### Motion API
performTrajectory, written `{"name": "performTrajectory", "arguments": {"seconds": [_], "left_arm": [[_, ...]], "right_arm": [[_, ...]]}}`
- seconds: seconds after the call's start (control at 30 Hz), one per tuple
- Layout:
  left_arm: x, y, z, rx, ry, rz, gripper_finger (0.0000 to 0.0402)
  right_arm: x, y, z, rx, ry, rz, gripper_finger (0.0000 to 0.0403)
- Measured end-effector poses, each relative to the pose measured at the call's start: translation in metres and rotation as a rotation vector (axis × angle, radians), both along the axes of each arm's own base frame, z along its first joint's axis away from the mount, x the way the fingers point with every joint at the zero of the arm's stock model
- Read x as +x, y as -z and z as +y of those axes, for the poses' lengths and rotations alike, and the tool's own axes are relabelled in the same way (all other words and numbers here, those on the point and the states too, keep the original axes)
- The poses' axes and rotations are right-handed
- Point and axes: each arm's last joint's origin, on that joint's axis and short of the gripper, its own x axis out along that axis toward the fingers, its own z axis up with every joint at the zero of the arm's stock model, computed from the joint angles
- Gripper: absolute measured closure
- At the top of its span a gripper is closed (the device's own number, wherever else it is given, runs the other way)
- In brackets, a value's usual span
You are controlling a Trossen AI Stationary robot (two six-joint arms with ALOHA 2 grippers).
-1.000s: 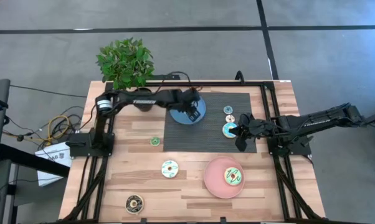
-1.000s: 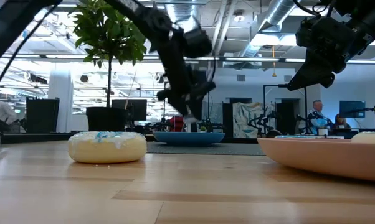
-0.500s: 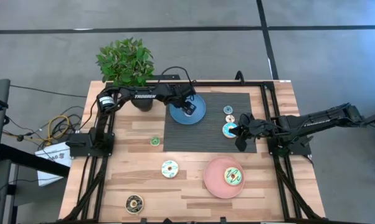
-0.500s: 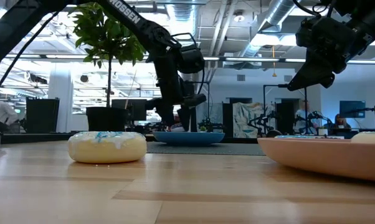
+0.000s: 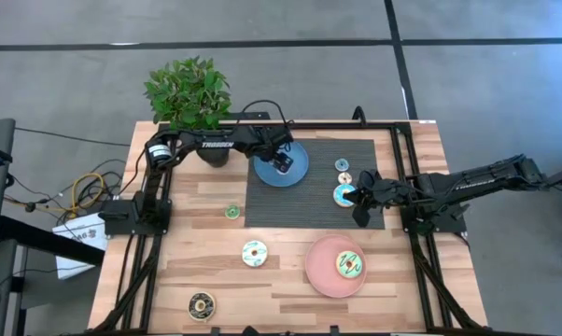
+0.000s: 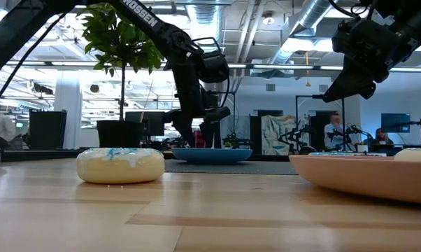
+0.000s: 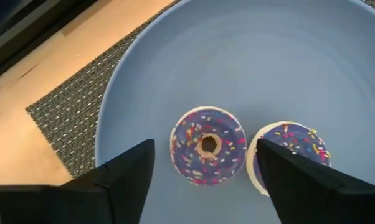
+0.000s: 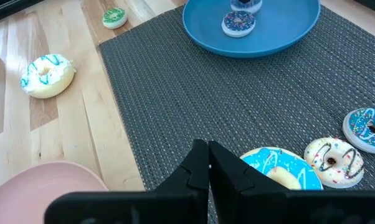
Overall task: Pick & Place donuts
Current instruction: Put the small light blue donut into the blue plate
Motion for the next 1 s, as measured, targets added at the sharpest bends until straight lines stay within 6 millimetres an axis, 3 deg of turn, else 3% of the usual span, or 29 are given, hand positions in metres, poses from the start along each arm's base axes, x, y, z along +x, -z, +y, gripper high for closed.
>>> {"name": "performTrajectory", "arguments": {"seconds": [0.17, 0.3, 0.47, 0.63, 0.83, 1.0], "left_arm": [[0.000, -0.001, 0.000, 0.006, -0.001, 0.005, 0.0092], [0.003, -0.008, -0.001, 0.045, 0.001, 0.006, 0.0089], [0.009, -0.037, -0.011, 0.113, 0.092, -0.020, 0.0097], [0.010, -0.068, -0.034, 0.123, 0.230, -0.088, 0.0116], [0.000, -0.100, -0.070, 0.144, 0.396, -0.100, 0.0188], [-0.018, -0.091, -0.096, 0.089, 0.529, -0.087, 0.0286]], "right_arm": [[0.000, 0.000, 0.000, -0.001, 0.002, 0.000, 0.0402], [0.000, 0.000, 0.000, -0.002, 0.002, 0.000, 0.0402], [0.000, 0.000, 0.000, -0.001, 0.002, -0.004, 0.0402], [0.002, -0.003, 0.000, 0.002, 0.002, -0.035, 0.0402], [0.007, -0.010, 0.000, -0.004, 0.026, -0.130, 0.0402], [0.013, -0.015, -0.004, -0.058, 0.181, -0.224, 0.0398]]}}
